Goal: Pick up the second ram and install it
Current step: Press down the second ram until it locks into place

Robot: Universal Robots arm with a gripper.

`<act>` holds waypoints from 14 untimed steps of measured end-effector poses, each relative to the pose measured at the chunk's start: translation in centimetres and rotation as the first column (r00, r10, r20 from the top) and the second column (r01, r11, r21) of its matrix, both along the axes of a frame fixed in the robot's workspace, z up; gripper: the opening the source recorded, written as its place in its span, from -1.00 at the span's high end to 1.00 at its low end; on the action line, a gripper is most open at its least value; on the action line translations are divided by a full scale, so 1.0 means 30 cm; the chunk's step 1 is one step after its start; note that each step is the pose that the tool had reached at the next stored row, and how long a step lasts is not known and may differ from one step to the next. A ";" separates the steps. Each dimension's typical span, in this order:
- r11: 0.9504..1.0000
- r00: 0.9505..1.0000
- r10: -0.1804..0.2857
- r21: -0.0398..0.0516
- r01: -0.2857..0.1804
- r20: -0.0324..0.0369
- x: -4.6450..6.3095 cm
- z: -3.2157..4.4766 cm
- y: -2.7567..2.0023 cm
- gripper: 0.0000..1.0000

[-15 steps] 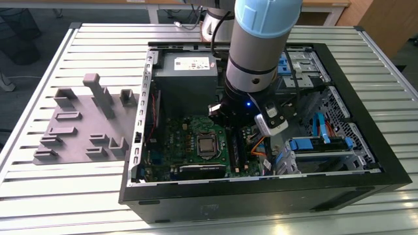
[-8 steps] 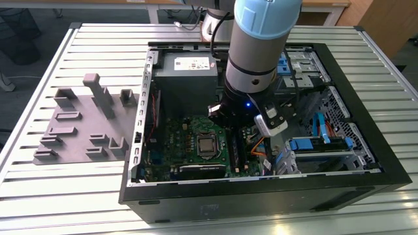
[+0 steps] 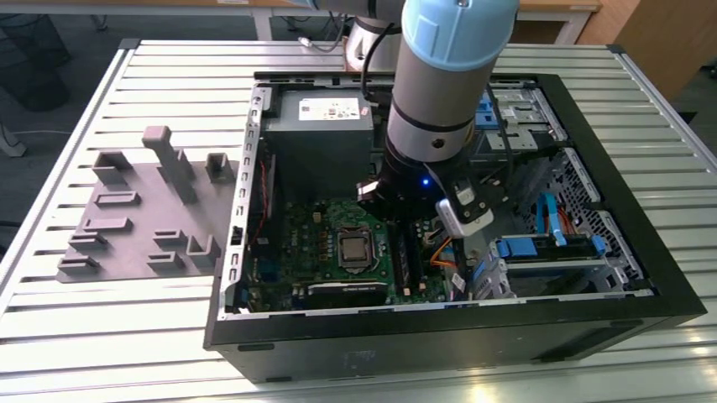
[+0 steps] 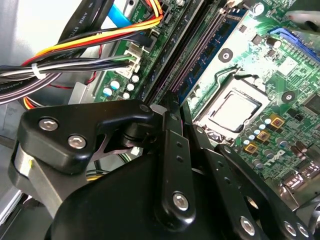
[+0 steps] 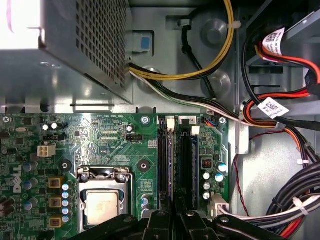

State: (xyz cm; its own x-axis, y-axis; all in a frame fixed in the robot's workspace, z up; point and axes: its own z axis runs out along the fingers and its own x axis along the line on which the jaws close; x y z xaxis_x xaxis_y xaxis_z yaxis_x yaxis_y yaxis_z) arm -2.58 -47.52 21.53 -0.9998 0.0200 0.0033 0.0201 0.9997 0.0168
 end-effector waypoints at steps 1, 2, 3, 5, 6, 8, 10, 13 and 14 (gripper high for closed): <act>1.000 1.000 0.000 0.000 0.000 0.000 0.000 -0.001 0.000 0.72; 1.000 1.000 0.000 0.000 0.000 0.000 0.000 -0.002 0.000 0.72; 1.000 1.000 0.000 0.000 0.000 0.000 0.000 -0.003 0.000 0.72; 1.000 1.000 -0.001 0.001 0.001 0.000 0.000 -0.004 0.000 0.72; 1.000 1.000 -0.001 0.001 0.001 0.000 0.000 -0.005 0.000 0.72; 1.000 1.000 0.000 0.002 0.000 0.000 0.000 -0.008 0.000 0.72; 1.000 1.000 -0.001 0.003 0.001 0.000 0.000 -0.010 0.000 0.72; 1.000 1.000 -0.001 0.006 0.001 0.000 0.000 -0.013 0.000 0.72; 1.000 1.000 -0.001 0.006 0.001 0.000 0.000 -0.013 0.000 0.72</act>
State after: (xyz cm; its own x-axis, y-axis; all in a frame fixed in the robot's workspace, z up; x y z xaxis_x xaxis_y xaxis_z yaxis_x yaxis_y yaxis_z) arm -2.58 -47.51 21.14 -0.9998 0.0206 0.0034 0.0206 0.9995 0.0231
